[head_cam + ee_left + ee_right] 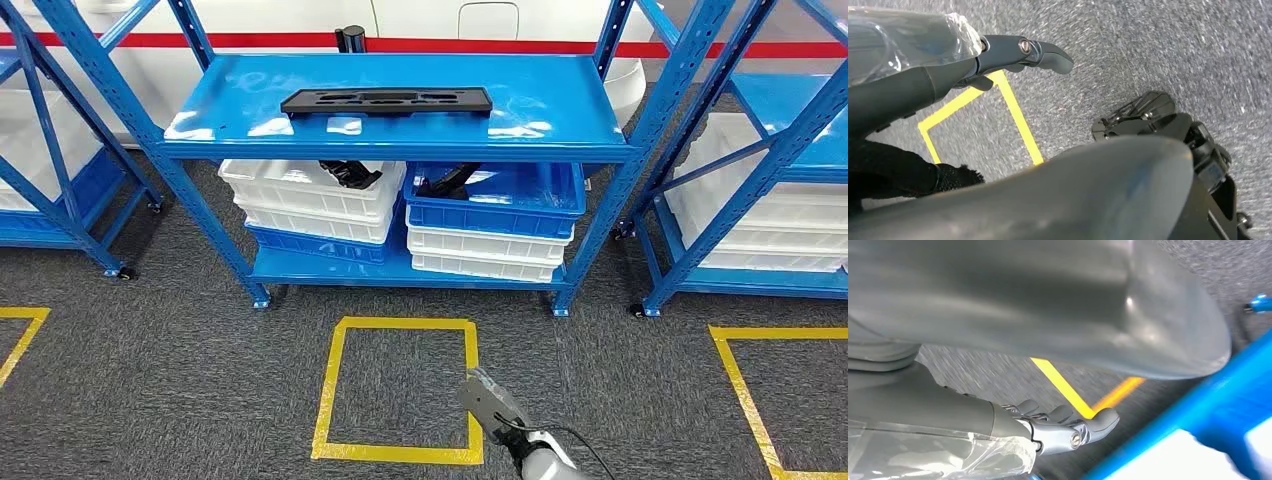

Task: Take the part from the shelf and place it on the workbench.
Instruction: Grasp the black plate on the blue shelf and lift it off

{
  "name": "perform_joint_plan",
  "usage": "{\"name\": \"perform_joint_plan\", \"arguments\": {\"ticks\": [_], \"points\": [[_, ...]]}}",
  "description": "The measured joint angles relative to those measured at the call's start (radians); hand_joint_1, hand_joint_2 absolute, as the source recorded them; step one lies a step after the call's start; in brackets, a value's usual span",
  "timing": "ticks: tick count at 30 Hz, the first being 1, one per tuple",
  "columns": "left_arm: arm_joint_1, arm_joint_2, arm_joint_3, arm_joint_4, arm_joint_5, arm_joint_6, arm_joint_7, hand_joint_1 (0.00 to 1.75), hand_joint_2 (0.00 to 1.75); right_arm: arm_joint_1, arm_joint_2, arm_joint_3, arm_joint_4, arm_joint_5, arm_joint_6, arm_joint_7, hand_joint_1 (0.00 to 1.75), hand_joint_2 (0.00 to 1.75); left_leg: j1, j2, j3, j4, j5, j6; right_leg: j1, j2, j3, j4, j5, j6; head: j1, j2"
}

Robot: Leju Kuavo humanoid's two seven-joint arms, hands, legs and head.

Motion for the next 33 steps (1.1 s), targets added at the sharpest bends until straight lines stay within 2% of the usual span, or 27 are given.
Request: {"name": "perform_joint_plan", "arguments": {"ticks": [1,5,25,33], "points": [[-0.002,0.000,-0.007,0.002,0.002,0.002,0.001,0.00,0.00,-0.004,-0.003,0.004,-0.011,0.012,-0.002,0.004,0.00,0.00,0.000,0.000,0.000,0.000,0.000,0.000,0.000,0.000,0.000,0.000,0.000,0.000,0.000,0.000],[-0.011,0.000,-0.045,0.008,0.014,0.007,0.005,0.00,0.00,-0.032,-0.021,0.024,-0.075,0.096,-0.009,0.032,0.00,1.75,0.000,0.000,0.000,0.000,0.000,0.000,0.000,0.000,0.000,0.000,0.000,0.000,0.000,0.000],[-0.048,0.000,-0.202,0.030,0.056,0.034,0.020,0.00,0.00,-0.149,-0.105,0.116,-0.456,0.600,0.002,0.211,0.00,1.75,0.000,0.000,-0.001,0.000,0.001,-0.001,0.000,0.000,-0.002,0.001,0.000,0.000,0.000,0.000],[-0.061,0.003,-0.254,0.047,0.083,0.040,0.021,0.00,0.00,-0.222,-0.102,0.190,-0.572,0.790,0.027,0.254,0.00,1.75,-0.001,-0.001,-0.003,0.001,0.001,0.000,-0.001,-0.002,-0.003,0.001,0.002,0.000,0.000,0.000]]}}
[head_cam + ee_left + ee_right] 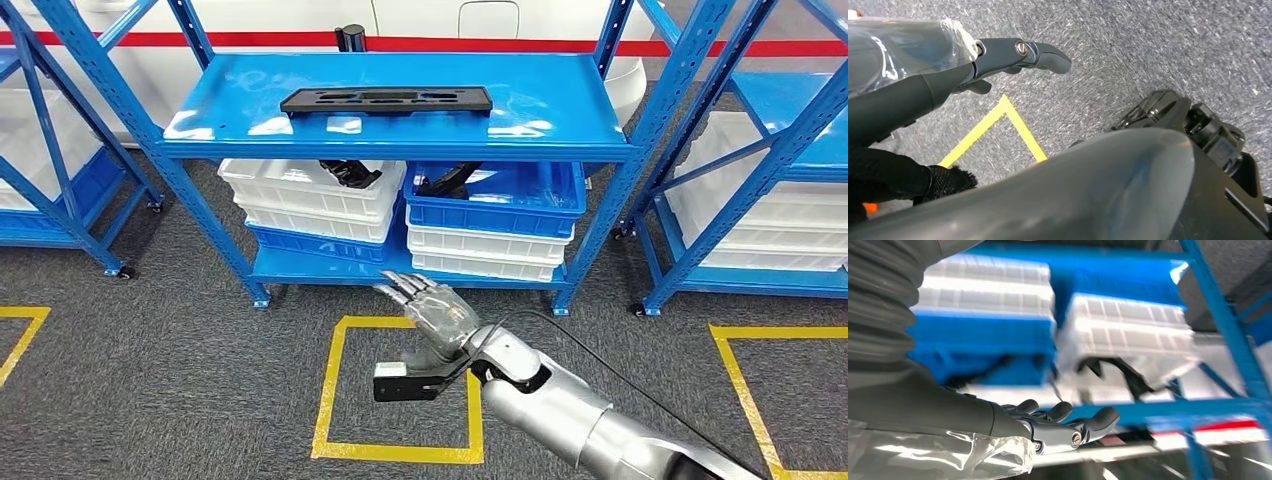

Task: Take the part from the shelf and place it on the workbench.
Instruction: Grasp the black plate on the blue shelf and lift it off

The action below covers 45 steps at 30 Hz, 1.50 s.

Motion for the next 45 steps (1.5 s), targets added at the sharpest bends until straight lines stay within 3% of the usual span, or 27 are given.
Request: {"name": "perform_joint_plan", "arguments": {"ticks": [5,9,11,13,14,16,18,19,20,22,23,25,28,29,31,33,34,35,37,38,39,42,44,45], "points": [[-0.007,0.010,-0.032,0.012,0.011,-0.003,0.004,0.00,0.00,-0.057,0.044,0.064,-0.028,0.125,0.006,0.009,0.00,1.75,-0.002,-0.001,-0.001,0.003,0.000,0.000,-0.002,-0.001,0.000,0.000,0.001,0.001,0.000,0.000],[-0.011,0.019,-0.054,0.018,0.014,-0.003,0.004,0.00,0.00,-0.089,0.073,0.110,-0.036,0.209,0.006,0.015,0.00,0.00,-0.005,-0.001,-0.006,0.008,-0.001,0.004,-0.005,-0.001,-0.002,-0.001,0.004,0.006,0.000,0.000],[-0.014,0.022,-0.064,0.019,0.014,-0.002,0.004,0.00,0.00,-0.102,0.083,0.126,-0.040,0.232,0.006,0.015,0.00,0.00,-0.003,-0.001,-0.005,0.001,0.005,0.012,-0.006,-0.001,-0.004,-0.004,0.005,0.012,0.000,0.000],[-0.019,0.023,-0.072,0.020,0.013,0.000,0.002,0.00,0.00,-0.116,0.090,0.137,-0.044,0.248,0.007,0.017,0.00,0.00,0.004,-0.001,0.003,-0.016,0.017,0.024,-0.004,0.000,-0.017,0.021,-0.012,0.018,0.001,0.000],[-0.020,0.023,-0.075,0.020,0.013,0.001,0.001,0.00,0.00,-0.121,0.093,0.141,-0.045,0.255,0.007,0.018,0.00,0.00,0.008,0.000,0.007,-0.023,0.023,0.028,-0.004,0.001,-0.037,0.062,-0.035,0.020,0.001,0.000],[-0.022,0.023,-0.081,0.020,0.012,0.002,-0.001,0.00,0.00,-0.127,0.096,0.152,-0.047,0.266,0.008,0.021,0.00,0.00,0.009,-0.001,0.007,-0.026,0.025,0.031,-0.007,0.002,-0.109,0.201,-0.095,0.025,0.002,0.000],[-0.023,0.023,-0.089,0.020,0.012,0.003,-0.001,0.00,0.00,-0.128,0.097,0.163,-0.047,0.272,0.008,0.023,0.00,0.00,0.012,-0.002,0.006,-0.025,0.024,0.028,-0.012,0.003,-0.174,0.312,-0.121,0.031,0.002,0.000],[-0.023,0.023,-0.092,0.020,0.012,0.003,-0.001,0.00,0.00,-0.128,0.097,0.168,-0.047,0.275,0.008,0.024,0.00,0.00,0.016,-0.003,0.008,-0.025,0.022,0.024,-0.016,0.002,-0.180,0.313,-0.103,0.034,0.002,0.000],[-0.024,0.023,-0.095,0.020,0.013,0.003,-0.001,0.00,0.00,-0.131,0.098,0.172,-0.048,0.277,0.007,0.024,0.00,0.00,0.021,-0.005,0.011,-0.023,0.018,0.018,-0.021,0.002,-0.165,0.269,-0.067,0.039,0.002,0.000],[-0.026,0.023,-0.099,0.021,0.013,0.003,0.000,0.00,0.00,-0.140,0.100,0.180,-0.050,0.280,0.006,0.025,0.00,0.00,0.025,-0.007,0.015,-0.013,0.006,-0.002,-0.032,0.002,-0.098,0.119,0.012,0.050,0.003,0.000],[-0.027,0.024,-0.100,0.022,0.014,0.003,0.002,0.00,0.00,-0.145,0.101,0.184,-0.052,0.280,0.005,0.027,0.00,0.00,0.025,-0.008,0.014,-0.008,0.000,-0.013,-0.035,0.004,-0.073,0.063,0.031,0.047,0.003,0.000],[-0.028,0.024,-0.103,0.024,0.015,0.003,0.005,0.00,0.00,-0.152,0.104,0.188,-0.058,0.280,0.003,0.028,0.00,0.00,0.025,-0.010,0.009,0.000,-0.006,-0.028,-0.032,0.009,-0.062,0.029,0.027,0.030,0.004,0.000],[-0.028,0.025,-0.106,0.024,0.018,0.003,0.006,0.00,0.00,-0.158,0.105,0.194,-0.072,0.280,0.002,0.031,0.00,0.00,0.033,-0.009,-0.005,0.026,-0.025,-0.038,-0.027,0.009,-0.070,0.035,0.024,0.002,0.003,0.000],[-0.029,0.025,-0.108,0.024,0.018,0.002,0.006,0.00,0.00,-0.161,0.105,0.196,-0.077,0.281,0.002,0.032,0.00,0.00,0.032,-0.009,-0.026,0.071,-0.049,-0.038,-0.026,0.008,-0.069,0.034,0.024,-0.004,0.002,0.000],[-0.029,0.025,-0.111,0.024,0.018,0.002,0.006,0.00,0.00,-0.164,0.106,0.199,-0.084,0.282,0.002,0.035,0.00,0.00,0.025,-0.009,-0.104,0.222,-0.112,-0.036,-0.020,0.008,-0.069,0.034,0.023,-0.011,0.001,0.000],[-0.030,0.027,-0.114,0.025,0.017,0.002,0.006,0.00,0.00,-0.163,0.107,0.201,-0.088,0.283,0.002,0.038,0.00,0.00,0.015,-0.009,-0.170,0.332,-0.137,-0.028,-0.011,0.008,-0.068,0.035,0.021,-0.016,0.000,0.000],[-0.030,0.027,-0.115,0.025,0.017,0.002,0.006,0.00,0.00,-0.162,0.107,0.202,-0.090,0.284,0.002,0.039,0.00,0.00,0.010,-0.009,-0.176,0.327,-0.119,-0.021,-0.008,0.009,-0.066,0.035,0.021,-0.018,0.000,0.000],[-0.030,0.027,-0.116,0.025,0.016,0.002,0.006,0.00,0.00,-0.162,0.107,0.202,-0.093,0.285,0.001,0.040,0.00,0.00,0.005,-0.009,-0.162,0.281,-0.084,-0.012,-0.005,0.010,-0.064,0.035,0.020,-0.019,0.000,0.000],[-0.031,0.028,-0.118,0.025,0.014,0.002,0.006,0.00,0.00,-0.164,0.107,0.202,-0.101,0.286,0.000,0.041,0.00,0.00,-0.009,-0.009,-0.103,0.132,-0.005,0.012,0.001,0.013,-0.058,0.034,0.018,-0.020,0.000,0.000],[-0.031,0.029,-0.120,0.025,0.013,0.002,0.006,0.00,0.00,-0.164,0.107,0.202,-0.104,0.286,0.000,0.041,0.00,0.00,-0.015,-0.008,-0.081,0.076,0.019,0.019,0.003,0.013,-0.057,0.034,0.018,-0.020,0.001,0.000],[-0.031,0.029,-0.122,0.025,0.013,0.002,0.006,0.00,0.00,-0.165,0.107,0.202,-0.106,0.287,-0.001,0.041,0.00,0.00,-0.019,-0.007,-0.069,0.045,0.029,0.024,0.005,0.013,-0.057,0.034,0.017,-0.018,0.001,0.000],[-0.029,0.029,-0.126,0.025,0.011,0.003,0.005,0.00,0.00,-0.165,0.107,0.202,-0.112,0.287,-0.002,0.041,0.00,0.00,-0.019,-0.007,-0.069,0.032,0.035,0.028,0.005,0.011,-0.058,0.033,0.016,-0.008,0.001,0.000],[-0.029,0.029,-0.128,0.025,0.010,0.003,0.004,0.00,0.00,-0.165,0.106,0.202,-0.118,0.286,-0.004,0.041,0.00,0.00,-0.013,-0.007,-0.067,0.024,0.044,0.034,0.005,0.010,-0.076,0.078,-0.017,0.001,0.002,0.000],[-0.029,0.029,-0.129,0.025,0.010,0.003,0.004,0.00,0.00,-0.165,0.106,0.202,-0.120,0.286,-0.005,0.040,0.00,0.00,-0.011,-0.006,-0.067,0.023,0.046,0.036,0.003,0.009,-0.100,0.132,-0.049,0.005,0.002,0.000]]}}
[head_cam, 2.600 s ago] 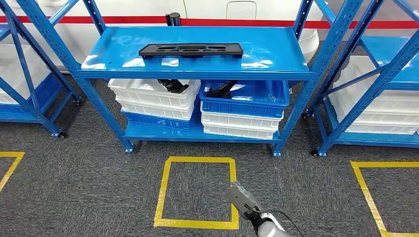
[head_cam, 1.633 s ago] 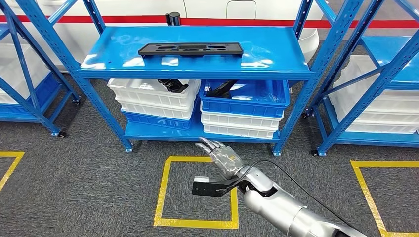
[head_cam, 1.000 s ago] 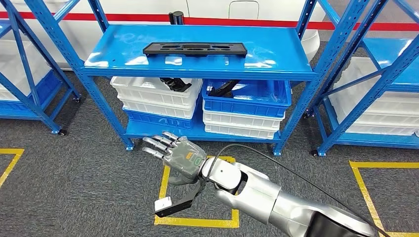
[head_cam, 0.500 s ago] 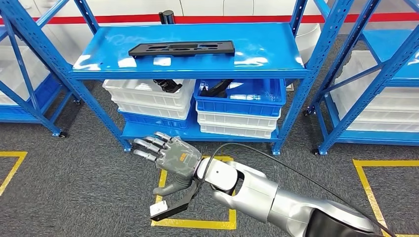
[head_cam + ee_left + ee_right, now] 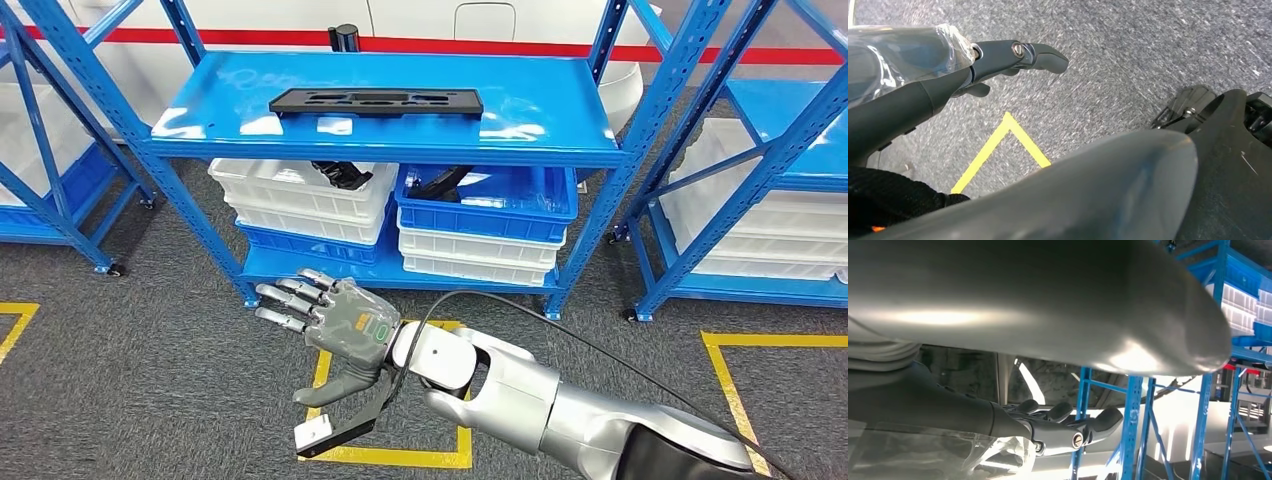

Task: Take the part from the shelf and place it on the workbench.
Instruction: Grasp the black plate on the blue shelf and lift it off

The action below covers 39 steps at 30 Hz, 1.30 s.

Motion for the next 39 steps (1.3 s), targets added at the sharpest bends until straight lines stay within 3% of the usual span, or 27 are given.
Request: {"name": "perform_joint_plan", "arguments": {"ticks": [2,3,4,5,7,9,12,14,17,18,19,20,22,24,28,30,32,33,34,35,36,38,39], "points": [[0.000,0.000,-0.002,0.000,0.000,0.000,0.000,0.00,0.00,0.003,-0.001,0.000,-0.001,-0.003,-0.001,0.000,0.00,0.00,0.000,0.001,-0.003,0.000,0.001,0.002,-0.002,0.000,-0.064,0.140,-0.065,0.006,0.000,0.000],[0.001,0.000,-0.002,0.000,0.000,0.001,0.000,0.00,0.00,0.006,-0.001,0.000,-0.001,-0.005,-0.001,-0.001,0.00,0.00,0.000,0.001,-0.003,0.000,0.001,0.002,-0.003,0.000,-0.084,0.185,-0.077,0.008,0.000,0.000],[0.001,0.000,-0.003,0.000,0.000,0.001,0.000,0.00,0.00,0.008,-0.001,0.000,-0.001,-0.006,-0.002,-0.002,0.00,0.00,0.001,0.000,-0.003,0.001,0.001,0.002,-0.005,-0.001,-0.086,0.192,-0.070,0.010,0.000,0.000],[0.001,0.000,-0.004,0.000,0.000,0.001,0.000,0.00,0.00,0.009,-0.001,0.001,-0.002,-0.007,-0.003,-0.002,0.00,0.00,0.002,0.000,-0.002,0.001,0.001,0.001,-0.008,-0.001,-0.066,0.156,-0.044,0.012,0.000,0.000],[0.001,0.000,-0.006,0.000,0.000,0.002,0.000,0.00,0.00,0.008,-0.001,0.001,-0.002,-0.007,-0.006,-0.003,0.00,0.00,0.002,-0.001,0.001,0.003,-0.001,-0.004,-0.011,-0.004,0.011,0.008,0.021,0.013,0.000,0.000],[0.000,0.001,-0.009,0.000,0.000,0.004,0.000,0.00,0.00,0.006,0.000,0.000,-0.003,-0.008,-0.011,-0.005,0.00,0.00,-0.001,-0.002,0.000,0.007,-0.002,-0.014,-0.010,-0.003,0.059,-0.091,0.051,0.005,0.000,0.000],[-0.002,0.002,-0.011,0.000,0.000,0.006,0.001,0.00,0.00,0.006,0.002,0.000,-0.004,-0.010,-0.017,-0.011,0.00,0.00,0.000,-0.002,-0.006,0.007,-0.002,-0.030,-0.006,-0.001,0.059,-0.106,0.057,-0.014,-0.001,0.000],[-0.004,0.003,-0.012,0.001,0.000,0.008,0.002,0.00,0.00,0.004,0.004,0.000,-0.004,-0.010,-0.019,-0.013,0.00,0.00,0.005,-0.002,-0.022,0.044,-0.027,-0.041,-0.009,-0.002,0.058,-0.108,0.061,-0.025,-0.002,0.000],[-0.005,0.004,-0.013,0.001,0.000,0.010,0.002,0.00,0.00,0.005,0.008,0.001,-0.004,-0.010,-0.020,-0.013,0.00,0.00,0.008,-0.002,-0.111,0.237,-0.115,-0.054,-0.011,-0.004,0.056,-0.108,0.062,-0.032,-0.004,0.000],[-0.005,0.004,-0.013,0.001,0.000,0.011,0.002,0.00,0.00,0.006,0.008,0.001,-0.004,-0.010,-0.020,-0.013,0.00,0.00,0.008,-0.002,-0.138,0.292,-0.131,-0.056,-0.011,-0.004,0.055,-0.108,0.062,-0.033,-0.004,0.000],[-0.005,0.005,-0.014,0.001,0.001,0.011,0.002,0.00,0.00,0.007,0.008,0.001,-0.004,-0.010,-0.020,-0.013,0.00,0.00,0.008,-0.002,-0.149,0.311,-0.128,-0.057,-0.010,-0.004,0.055,-0.108,0.062,-0.032,-0.004,0.000],[-0.005,0.005,-0.014,0.001,0.001,0.012,0.002,0.00,0.00,0.007,0.008,0.001,-0.004,-0.010,-0.020,-0.013,0.00,0.00,0.008,-0.002,-0.140,0.289,-0.108,-0.055,-0.010,-0.003,0.056,-0.108,0.062,-0.032,-0.004,0.000],[-0.005,0.006,-0.015,0.001,0.001,0.013,0.002,0.00,0.00,0.006,0.008,0.001,-0.005,-0.011,-0.020,-0.013,0.00,0.00,0.007,-0.002,-0.078,0.152,-0.040,-0.047,-0.010,-0.002,0.059,-0.108,0.061,-0.031,-0.004,0.000],[-0.005,0.006,-0.016,0.001,0.001,0.015,-0.003,0.00,0.00,0.004,0.008,0.001,-0.007,-0.011,-0.019,-0.013,0.00,0.00,0.003,-0.003,-0.024,0.036,-0.002,-0.038,-0.006,0.001,0.058,-0.108,0.060,-0.025,-0.004,0.000],[-0.002,0.005,-0.019,0.001,-0.001,0.045,-0.030,0.00,0.00,0.005,-0.001,-0.001,-0.021,-0.008,-0.007,0.010,0.00,0.00,0.000,-0.004,-0.014,0.006,0.006,-0.021,-0.005,0.001,0.051,-0.103,0.055,-0.005,-0.004,0.000],[-0.002,0.003,-0.022,0.001,-0.007,0.063,-0.043,0.00,0.00,0.009,-0.023,-0.005,-0.043,-0.004,0.007,0.039,0.00,0.00,0.005,-0.003,-0.011,-0.001,0.010,-0.008,-0.005,0.001,0.023,-0.038,0.012,0.004,-0.003,0.000],[-0.003,-0.001,-0.025,0.001,-0.015,0.077,-0.050,0.00,0.00,0.021,-0.057,-0.011,-0.072,0.000,0.022,0.071,0.00,0.00,0.005,-0.002,-0.011,-0.001,0.011,-0.002,-0.006,0.000,-0.040,0.100,-0.055,0.010,-0.003,0.000],[-0.003,-0.003,-0.026,0.001,-0.018,0.081,-0.051,0.00,0.00,0.032,-0.075,-0.015,-0.088,0.002,0.029,0.083,0.00,0.00,0.005,-0.002,-0.012,-0.001,0.011,-0.001,-0.006,0.000,-0.071,0.163,-0.077,0.012,-0.003,0.000],[-0.004,-0.006,-0.028,0.001,-0.020,0.083,-0.051,0.00,0.00,0.043,-0.094,-0.019,-0.103,0.004,0.033,0.091,0.00,0.00,0.005,-0.002,-0.012,0.000,0.011,-0.001,-0.007,0.000,-0.087,0.193,-0.079,0.014,-0.002,0.000],[-0.004,-0.008,-0.030,0.001,-0.021,0.085,-0.051,0.00,0.00,0.051,-0.113,-0.023,-0.117,0.004,0.036,0.096,0.00,0.00,0.005,-0.002,-0.011,0.000,0.011,-0.001,-0.008,0.000,-0.082,0.180,-0.062,0.015,-0.002,0.000],[-0.004,-0.010,-0.031,0.001,-0.021,0.086,-0.051,0.00,0.00,0.057,-0.129,-0.027,-0.131,0.005,0.038,0.098,0.00,0.00,0.006,-0.002,-0.009,0.001,0.010,-0.002,-0.010,-0.001,-0.057,0.126,-0.030,0.016,-0.002,0.000],[-0.006,-0.012,-0.035,0.001,-0.021,0.086,-0.051,0.00,0.00,0.060,-0.152,-0.033,-0.157,0.005,0.041,0.101,0.00,0.00,0.003,-0.001,-0.007,0.005,0.006,-0.009,-0.012,-0.004,0.019,-0.025,0.036,0.014,-0.002,0.000],[-0.008,-0.012,-0.037,0.001,-0.021,0.086,-0.052,0.00,0.00,0.061,-0.159,-0.035,-0.169,0.005,0.043,0.103,0.00,0.00,0.001,-0.001,-0.008,0.007,0.005,-0.014,-0.012,-0.004,0.044,-0.077,0.054,0.011,-0.003,0.000]]}}
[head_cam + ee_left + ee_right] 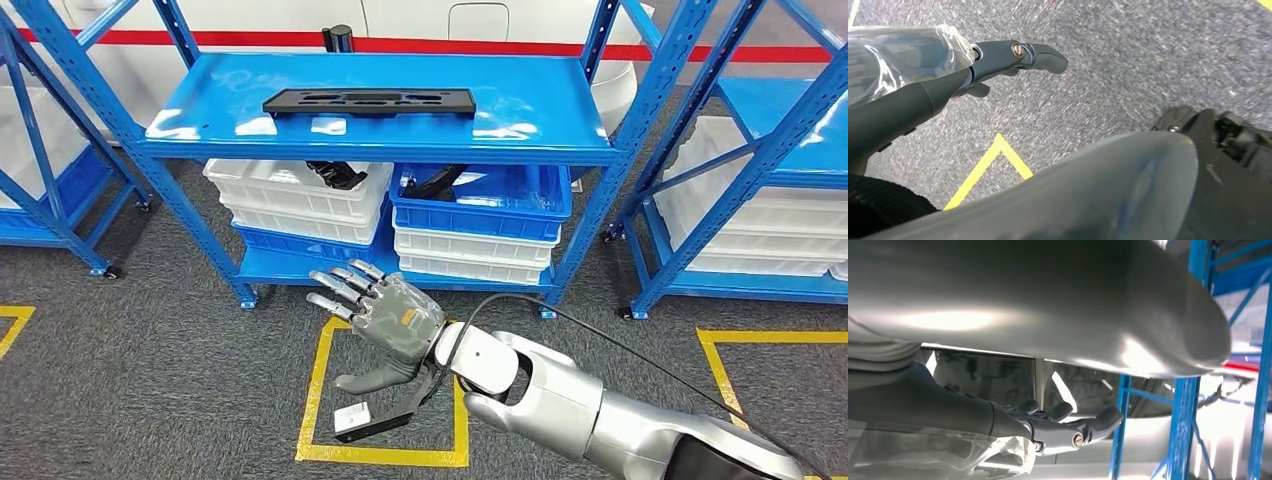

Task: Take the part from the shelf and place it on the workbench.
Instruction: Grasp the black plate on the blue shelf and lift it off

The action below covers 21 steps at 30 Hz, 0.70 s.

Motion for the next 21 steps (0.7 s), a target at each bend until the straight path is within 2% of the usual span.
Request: {"name": "perform_joint_plan", "arguments": {"ticks": [1,3,5,6,9,10,11,12,14,15,16,19,20,21], "points": [[-0.001,0.000,-0.001,0.000,0.000,0.000,0.000,0.00,0.00,0.003,-0.007,-0.002,-0.011,0.000,0.002,0.002,0.00,0.00,-0.002,0.000,-0.001,0.002,-0.001,-0.005,0.002,0.000,0.012,-0.026,0.006,-0.005,-0.001,0.000],[-0.003,-0.001,-0.004,0.000,0.003,0.000,-0.001,0.00,0.00,0.010,-0.022,-0.005,-0.030,0.002,0.007,0.007,0.00,0.00,0.000,0.000,-0.002,0.001,0.000,-0.015,0.005,0.002,0.011,-0.032,0.008,-0.018,-0.001,0.000],[-0.003,-0.001,-0.005,0.000,0.007,0.000,-0.002,0.00,0.00,0.014,-0.033,-0.011,-0.046,0.003,0.011,0.010,0.00,0.00,0.004,0.000,-0.014,0.023,-0.017,-0.025,0.004,0.001,0.010,-0.033,0.011,-0.030,-0.001,0.000],[-0.003,-0.001,-0.005,0.000,0.009,0.000,-0.002,0.00,0.00,0.015,-0.038,-0.013,-0.054,0.003,0.012,0.010,0.00,0.00,0.006,0.000,-0.032,0.063,-0.039,-0.030,0.002,0.001,0.010,-0.034,0.013,-0.035,-0.002,0.000],[-0.004,0.000,-0.005,0.000,0.016,0.000,-0.004,0.00,0.00,0.023,-0.048,-0.017,-0.068,0.002,0.016,0.011,0.00,0.00,0.008,-0.001,-0.129,0.270,-0.129,-0.041,0.002,0.001,0.009,-0.034,0.012,-0.041,-0.003,0.000],[-0.004,0.000,-0.005,0.000,0.017,0.000,-0.005,0.00,0.00,0.027,-0.052,-0.017,-0.070,0.001,0.017,0.011,0.00,0.00,0.008,-0.001,-0.151,0.312,-0.138,-0.041,0.003,0.001,0.009,-0.034,0.012,-0.041,-0.003,0.000],[-0.004,0.000,-0.005,0.000,0.018,0.000,-0.006,0.00,0.00,0.031,-0.055,-0.017,-0.072,0.000,0.018,0.011,0.00,0.00,0.008,-0.001,-0.154,0.314,-0.128,-0.039,0.004,0.002,0.009,-0.034,0.011,-0.042,-0.003,0.000],[-0.004,0.000,-0.005,0.000,0.019,0.000,-0.006,0.00,0.00,0.033,-0.057,-0.018,-0.076,-0.001,0.018,0.011,0.00,0.00,0.006,-0.001,-0.132,0.268,-0.100,-0.034,0.005,0.003,0.010,-0.034,0.011,-0.041,-0.004,0.000],[-0.004,0.000,-0.006,0.000,0.019,0.001,-0.007,0.00,0.00,0.034,-0.060,-0.022,-0.084,-0.003,0.018,0.011,0.00,0.00,-0.001,0.000,-0.055,0.110,-0.036,-0.013,0.007,0.006,0.014,-0.035,0.008,-0.039,-0.003,0.000],[-0.004,0.000,-0.006,0.001,0.019,0.001,-0.008,0.00,0.00,0.034,-0.061,-0.024,-0.087,-0.003,0.017,0.011,0.00,0.00,-0.006,0.001,-0.024,0.045,-0.017,-0.004,0.008,0.007,0.015,-0.035,0.007,-0.036,-0.003,0.000],[-0.003,0.000,-0.006,0.001,0.019,0.001,-0.008,0.00,0.00,0.034,-0.063,-0.026,-0.090,-0.004,0.017,0.011,0.00,0.00,-0.010,0.002,-0.007,0.009,-0.011,0.004,0.008,0.007,0.016,-0.037,0.005,-0.032,-0.003,0.000],[0.000,-0.001,-0.007,0.002,0.019,0.001,-0.009,0.00,0.00,0.036,-0.067,-0.029,-0.096,-0.006,0.015,0.009,0.00,0.00,-0.011,0.002,0.005,-0.013,-0.013,0.014,0.008,0.004,0.017,-0.023,0.011,-0.014,-0.003,0.000],[0.001,-0.002,-0.008,0.002,0.019,0.001,-0.009,0.00,0.00,0.036,-0.069,-0.031,-0.098,-0.006,0.014,0.008,0.00,0.00,-0.008,0.001,0.012,-0.017,-0.011,0.017,0.009,0.003,0.012,-0.006,0.005,-0.009,-0.002,0.000],[0.001,-0.002,-0.008,0.002,0.019,0.001,-0.009,0.00,0.00,0.035,-0.070,-0.034,-0.100,-0.007,0.014,0.008,0.00,0.00,-0.005,0.000,0.019,-0.019,-0.010,0.021,0.008,0.003,-0.001,0.023,-0.013,-0.004,-0.002,0.000]]}}
